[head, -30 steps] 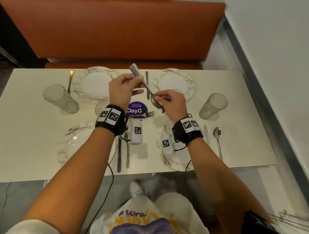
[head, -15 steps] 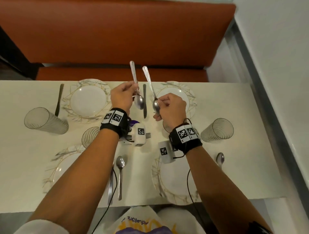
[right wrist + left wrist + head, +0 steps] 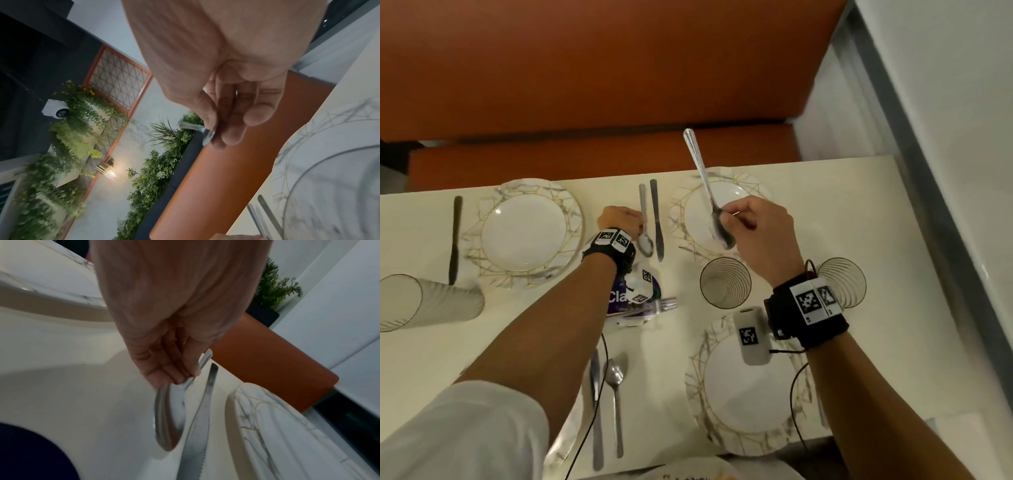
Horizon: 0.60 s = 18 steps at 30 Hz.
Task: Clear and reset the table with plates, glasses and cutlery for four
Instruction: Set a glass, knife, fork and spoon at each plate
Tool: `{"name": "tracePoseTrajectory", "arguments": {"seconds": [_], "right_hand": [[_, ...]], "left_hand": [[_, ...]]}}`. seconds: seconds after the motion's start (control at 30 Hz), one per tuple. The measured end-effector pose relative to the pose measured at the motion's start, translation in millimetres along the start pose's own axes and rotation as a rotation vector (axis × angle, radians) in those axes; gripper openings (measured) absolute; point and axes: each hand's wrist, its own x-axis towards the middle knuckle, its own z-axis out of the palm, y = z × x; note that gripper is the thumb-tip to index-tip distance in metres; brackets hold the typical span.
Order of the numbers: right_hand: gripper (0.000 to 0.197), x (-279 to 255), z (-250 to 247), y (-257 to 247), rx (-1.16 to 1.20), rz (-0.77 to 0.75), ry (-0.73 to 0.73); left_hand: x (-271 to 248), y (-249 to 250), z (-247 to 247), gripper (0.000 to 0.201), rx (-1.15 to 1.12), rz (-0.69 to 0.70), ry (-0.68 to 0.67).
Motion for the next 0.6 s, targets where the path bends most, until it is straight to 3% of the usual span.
{"name": "tracePoseTrajectory", "arguments": {"seconds": [0.1, 0.23, 0.47, 0.6], "right_hand": [[0.008, 3, 0, 4, 0.037, 0.032, 0.0], [0.005, 7, 4, 9, 0.101, 0.089, -0.014], [0.008, 9, 8, 7, 0.115, 0.092, -0.021], [0.009, 10, 9, 7, 0.118, 0.096, -0.023]], "left_hand": [[6, 7, 2, 0.003, 0.091, 0.008, 0.017], [13, 8, 3, 0.018, 0.154, 0.007, 0.087], [8, 9, 3, 0.014, 0.221, 0.012, 0.082], [0, 9, 4, 0.023, 0.226, 0.004, 0.118]]}}
